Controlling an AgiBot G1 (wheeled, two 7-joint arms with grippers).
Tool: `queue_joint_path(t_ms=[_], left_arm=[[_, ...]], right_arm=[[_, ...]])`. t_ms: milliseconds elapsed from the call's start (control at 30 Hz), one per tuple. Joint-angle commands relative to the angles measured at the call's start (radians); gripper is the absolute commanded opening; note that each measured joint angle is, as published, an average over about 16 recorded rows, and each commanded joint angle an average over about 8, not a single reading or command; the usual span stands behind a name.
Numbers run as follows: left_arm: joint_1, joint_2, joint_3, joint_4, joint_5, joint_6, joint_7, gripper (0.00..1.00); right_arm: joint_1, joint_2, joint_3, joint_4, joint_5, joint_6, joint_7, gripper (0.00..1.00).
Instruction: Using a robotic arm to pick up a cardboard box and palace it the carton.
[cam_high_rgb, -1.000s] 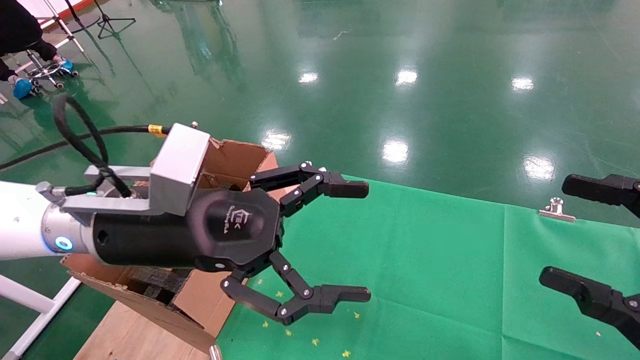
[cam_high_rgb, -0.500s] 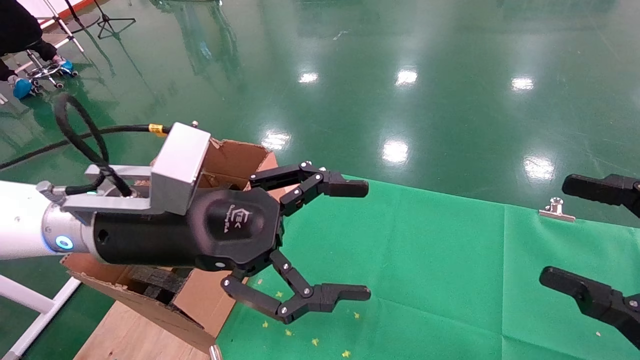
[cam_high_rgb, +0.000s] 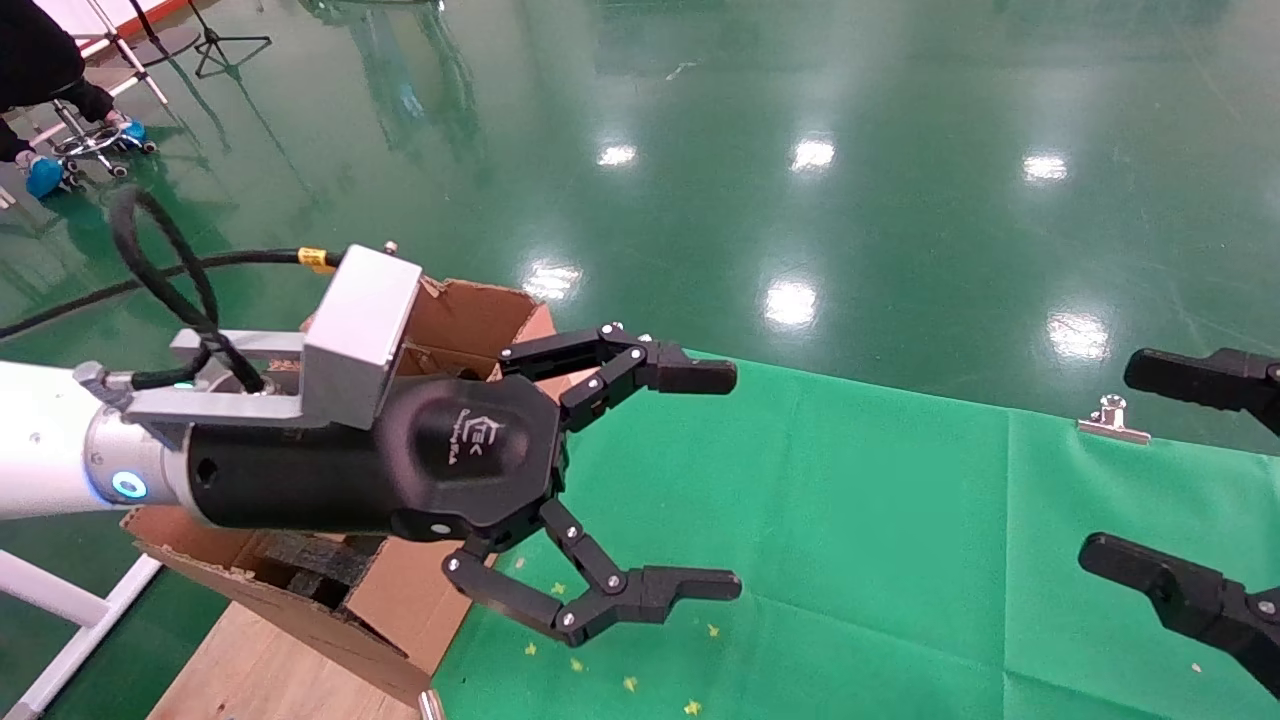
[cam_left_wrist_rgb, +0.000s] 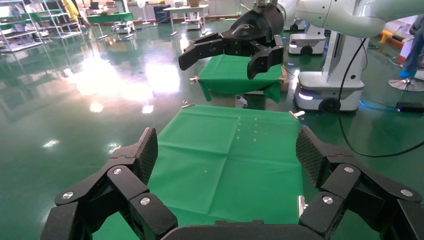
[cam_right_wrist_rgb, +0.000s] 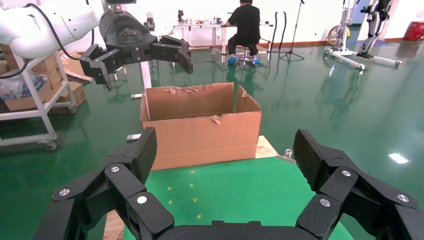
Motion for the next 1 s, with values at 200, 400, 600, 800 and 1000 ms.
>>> queue_joint_path(t_ms=[200, 400, 600, 800, 1000], left_arm=[[0.0, 0.0, 0.0, 0.0, 0.0, 0.0, 0.0, 1.0], [0.0, 0.0, 0.0, 0.0, 0.001, 0.0, 0.0, 1.0], [0.0, 0.0, 0.0, 0.0, 0.001, 0.0, 0.0, 1.0], [0.0, 0.0, 0.0, 0.0, 0.001, 0.0, 0.0, 1.0], [0.0, 0.0, 0.0, 0.0, 0.001, 0.0, 0.0, 1.0]], right_arm=[[0.0, 0.0, 0.0, 0.0, 0.0, 0.0, 0.0, 1.0], [0.0, 0.0, 0.0, 0.0, 0.0, 0.0, 0.0, 1.0], [0.0, 0.0, 0.0, 0.0, 0.0, 0.0, 0.0, 1.0], [0.0, 0.0, 0.0, 0.0, 0.0, 0.0, 0.0, 1.0], [0.0, 0.0, 0.0, 0.0, 0.0, 0.0, 0.0, 1.0]])
